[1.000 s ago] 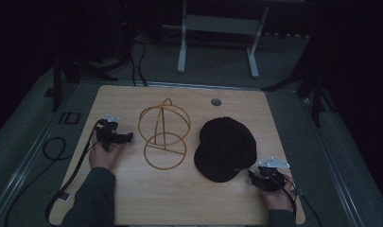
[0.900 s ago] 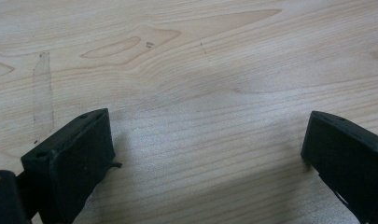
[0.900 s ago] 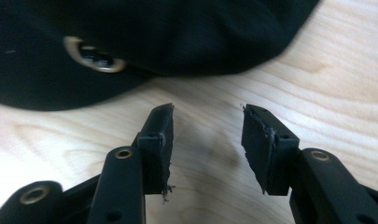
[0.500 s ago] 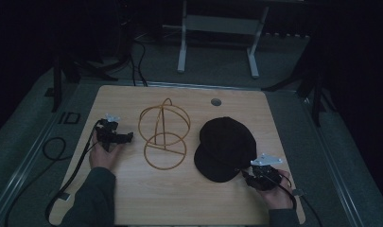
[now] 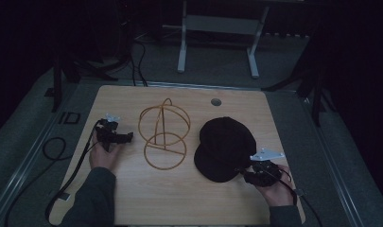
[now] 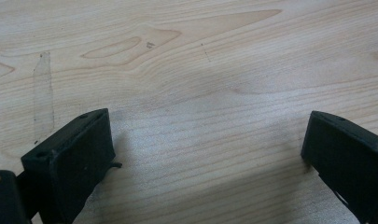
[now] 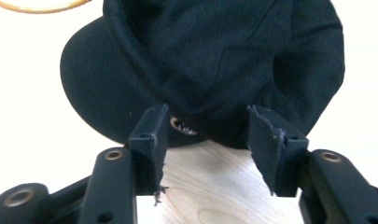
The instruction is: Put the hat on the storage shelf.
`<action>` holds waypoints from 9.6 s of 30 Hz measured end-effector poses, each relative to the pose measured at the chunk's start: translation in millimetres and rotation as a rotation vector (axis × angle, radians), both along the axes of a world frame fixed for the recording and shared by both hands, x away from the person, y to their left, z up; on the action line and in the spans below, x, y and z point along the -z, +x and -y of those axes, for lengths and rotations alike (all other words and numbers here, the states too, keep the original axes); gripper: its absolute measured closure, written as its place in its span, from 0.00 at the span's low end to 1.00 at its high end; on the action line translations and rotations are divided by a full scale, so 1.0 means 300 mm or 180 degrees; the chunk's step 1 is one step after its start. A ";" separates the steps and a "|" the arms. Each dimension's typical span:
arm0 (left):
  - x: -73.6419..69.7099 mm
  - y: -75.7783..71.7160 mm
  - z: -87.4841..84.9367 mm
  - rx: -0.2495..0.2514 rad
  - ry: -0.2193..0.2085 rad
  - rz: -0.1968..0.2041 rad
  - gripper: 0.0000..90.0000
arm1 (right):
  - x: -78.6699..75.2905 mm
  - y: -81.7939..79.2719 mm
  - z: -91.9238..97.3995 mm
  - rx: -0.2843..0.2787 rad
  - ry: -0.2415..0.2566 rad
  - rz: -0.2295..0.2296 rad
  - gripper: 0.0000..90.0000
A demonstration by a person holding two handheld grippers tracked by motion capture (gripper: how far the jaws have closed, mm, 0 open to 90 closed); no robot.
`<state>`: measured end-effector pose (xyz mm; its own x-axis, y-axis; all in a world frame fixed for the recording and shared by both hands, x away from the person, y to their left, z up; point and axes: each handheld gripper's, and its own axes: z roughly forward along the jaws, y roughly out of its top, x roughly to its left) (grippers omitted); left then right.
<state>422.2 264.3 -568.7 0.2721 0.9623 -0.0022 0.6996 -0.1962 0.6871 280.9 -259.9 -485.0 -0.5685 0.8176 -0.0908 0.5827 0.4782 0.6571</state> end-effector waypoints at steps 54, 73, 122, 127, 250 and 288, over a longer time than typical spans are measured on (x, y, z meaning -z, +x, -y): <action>0.000 0.003 0.000 -0.0001 -0.0003 0.0005 0.02 | 0.036 0.286 -0.310 -0.0713 -0.0386 -0.0887 0.47; 0.000 0.003 0.001 -0.0002 -0.0003 0.0005 0.02 | 0.032 0.422 -0.358 -0.1033 -0.0493 -0.2030 0.73; 0.000 0.004 0.001 0.0005 -0.0005 0.0001 0.02 | -0.177 0.426 -0.322 -0.1284 -0.1189 -0.1432 0.87; 0.000 0.004 0.001 0.0004 -0.0005 0.0001 0.02 | -0.203 0.422 -0.319 -0.1280 -0.1216 -0.1351 0.87; 0.001 0.005 0.002 -0.0005 -0.0015 0.0007 0.02 | -0.726 0.269 -0.492 -0.2431 -0.1378 -0.0728 0.86; 0.001 0.005 0.002 -0.0014 -0.0023 0.0011 0.02 | -0.777 0.243 -0.668 -0.2762 -0.1421 -0.0604 0.86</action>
<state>423.8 263.5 -568.9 0.2678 0.9634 -0.0082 0.6980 -0.1881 0.6909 353.8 -59.6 -252.0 -0.9906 0.0245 -0.1344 -0.0093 0.9694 0.2452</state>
